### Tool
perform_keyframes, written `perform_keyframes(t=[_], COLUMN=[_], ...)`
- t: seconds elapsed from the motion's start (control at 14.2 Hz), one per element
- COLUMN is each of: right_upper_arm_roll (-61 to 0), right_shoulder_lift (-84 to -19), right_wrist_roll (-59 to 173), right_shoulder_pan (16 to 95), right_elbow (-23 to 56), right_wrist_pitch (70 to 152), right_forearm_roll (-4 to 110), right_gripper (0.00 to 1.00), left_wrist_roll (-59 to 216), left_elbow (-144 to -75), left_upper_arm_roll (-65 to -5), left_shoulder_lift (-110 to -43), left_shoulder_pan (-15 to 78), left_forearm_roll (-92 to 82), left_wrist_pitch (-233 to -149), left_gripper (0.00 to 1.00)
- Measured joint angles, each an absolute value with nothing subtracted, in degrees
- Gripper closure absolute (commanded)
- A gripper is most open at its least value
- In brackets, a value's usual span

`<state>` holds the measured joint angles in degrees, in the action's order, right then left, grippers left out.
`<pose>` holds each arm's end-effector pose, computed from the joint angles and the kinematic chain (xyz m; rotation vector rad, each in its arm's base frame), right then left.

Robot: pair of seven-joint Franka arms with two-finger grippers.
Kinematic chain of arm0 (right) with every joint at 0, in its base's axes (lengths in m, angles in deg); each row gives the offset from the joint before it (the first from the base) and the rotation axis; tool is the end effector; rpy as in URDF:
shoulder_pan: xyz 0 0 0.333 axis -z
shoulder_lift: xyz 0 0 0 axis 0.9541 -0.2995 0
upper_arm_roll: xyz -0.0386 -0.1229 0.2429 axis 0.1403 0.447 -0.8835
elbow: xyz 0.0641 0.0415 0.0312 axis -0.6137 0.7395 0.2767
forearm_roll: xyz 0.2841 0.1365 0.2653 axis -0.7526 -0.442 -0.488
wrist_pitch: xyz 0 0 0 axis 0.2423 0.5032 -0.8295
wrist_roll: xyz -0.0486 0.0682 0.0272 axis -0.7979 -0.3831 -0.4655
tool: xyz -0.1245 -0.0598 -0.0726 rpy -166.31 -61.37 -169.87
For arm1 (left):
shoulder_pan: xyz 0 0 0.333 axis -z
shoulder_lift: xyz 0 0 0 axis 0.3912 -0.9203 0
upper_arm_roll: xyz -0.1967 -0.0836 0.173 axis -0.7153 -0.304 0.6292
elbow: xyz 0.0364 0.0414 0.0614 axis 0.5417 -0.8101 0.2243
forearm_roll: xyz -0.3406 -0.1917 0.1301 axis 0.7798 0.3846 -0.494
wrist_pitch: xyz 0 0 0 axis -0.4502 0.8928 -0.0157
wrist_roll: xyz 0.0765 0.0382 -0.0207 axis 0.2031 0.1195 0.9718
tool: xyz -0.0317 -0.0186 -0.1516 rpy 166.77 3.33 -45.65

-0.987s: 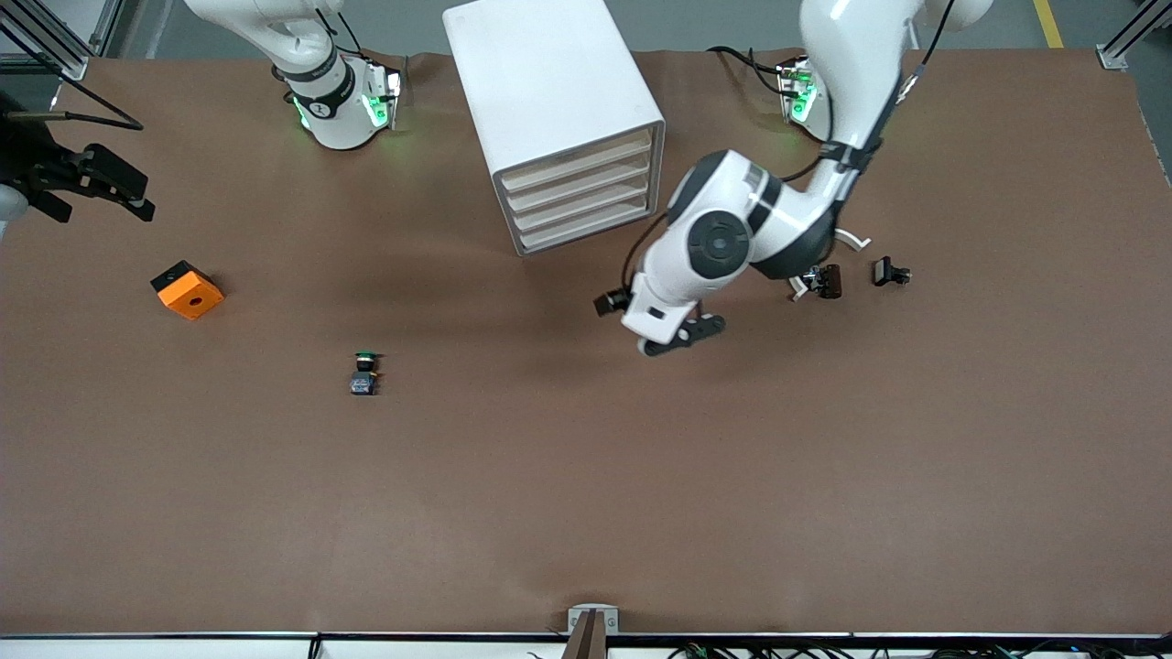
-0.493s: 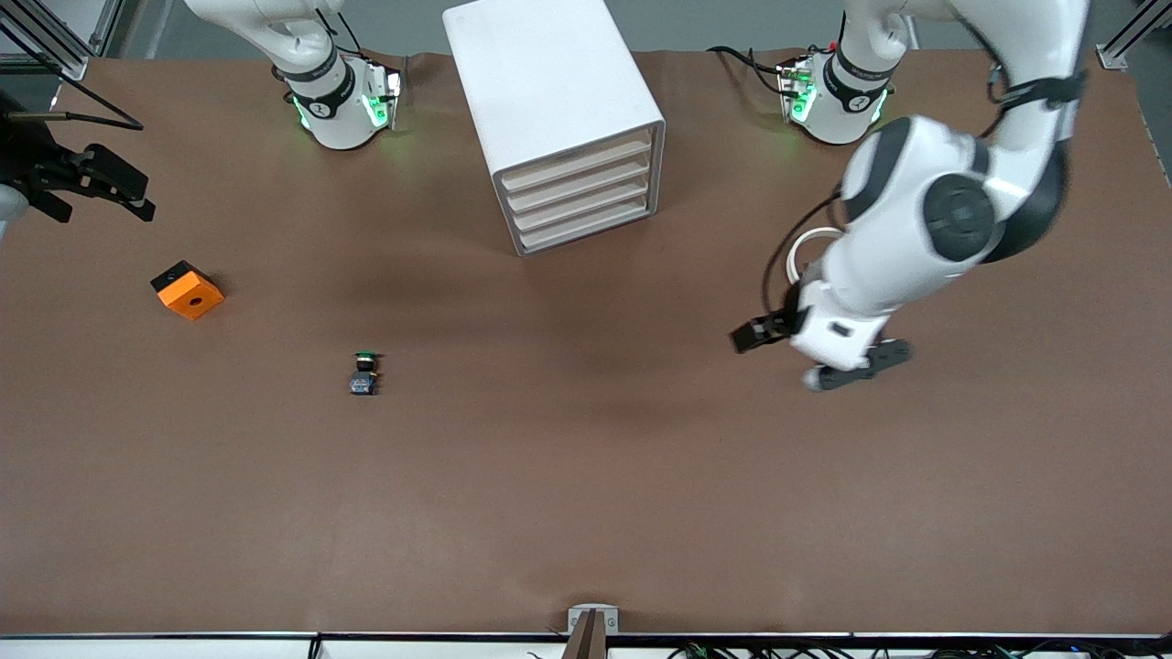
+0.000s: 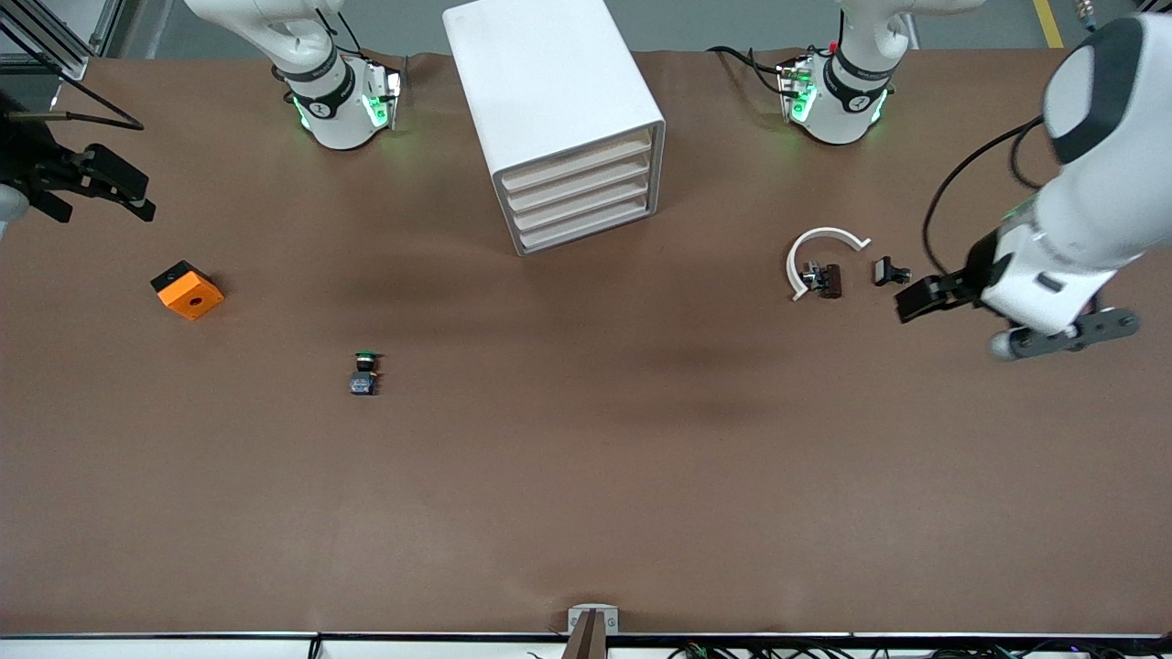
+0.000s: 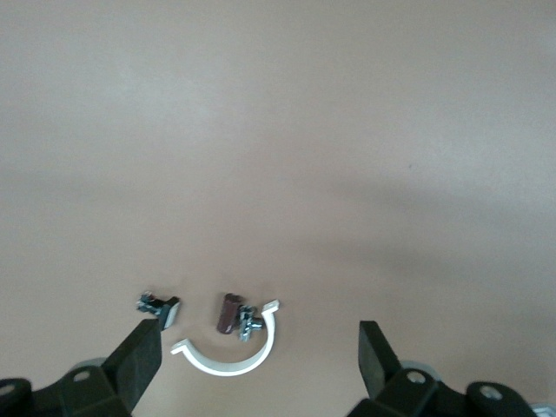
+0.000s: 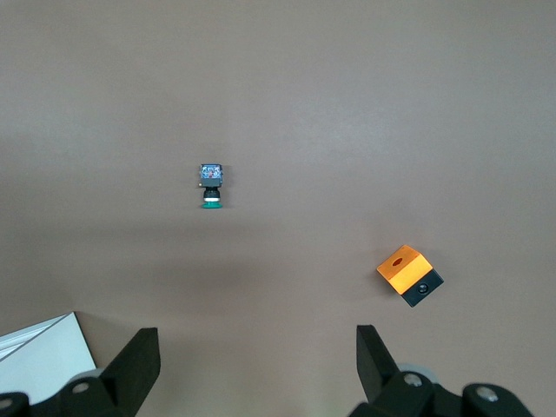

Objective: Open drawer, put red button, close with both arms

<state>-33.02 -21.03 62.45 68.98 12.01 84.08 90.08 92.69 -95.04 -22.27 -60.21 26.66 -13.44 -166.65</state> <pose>0.5391 0.0015 0.5593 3.1406 0.0054 0.0210 0.6095 -0.0960 0.4836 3.1098 0.3197 -0.0566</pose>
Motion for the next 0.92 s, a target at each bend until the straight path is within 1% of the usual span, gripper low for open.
perform_keyframes(t=[0.35,0.56,0.7,0.92], right_upper_arm_roll=[-33.04,-33.07,-33.11,-33.14], right_shoulder_lift=[-21.03,-21.03,-21.03,-21.10], right_wrist_roll=[62.45,62.45,62.45,62.45], right_shoulder_pan=[68.98,68.98,68.98,68.98], right_elbow=[12.00,12.00,11.99,11.99], right_wrist_pitch=[84.08,84.08,84.08,84.09], right_forearm_roll=[90.08,90.08,90.08,90.08], right_gripper=[0.00,0.00,0.00,0.00], left_wrist_roll=[84.65,83.03,83.03,83.03], left_elbow=[-95.01,-95.81,-98.31,-103.80], left_upper_arm_roll=[-22.27,-22.38,-22.73,-23.02], left_shoulder_lift=[-55.42,-53.48,-51.01,-46.24], left_shoulder_pan=[22.53,21.74,21.83,22.01], left_forearm_roll=[-13.61,-13.61,-13.61,-13.61], left_wrist_pitch=[-161.39,-159.68,-159.61,-160.49], left_gripper=[0.00,0.00,0.00,0.00])
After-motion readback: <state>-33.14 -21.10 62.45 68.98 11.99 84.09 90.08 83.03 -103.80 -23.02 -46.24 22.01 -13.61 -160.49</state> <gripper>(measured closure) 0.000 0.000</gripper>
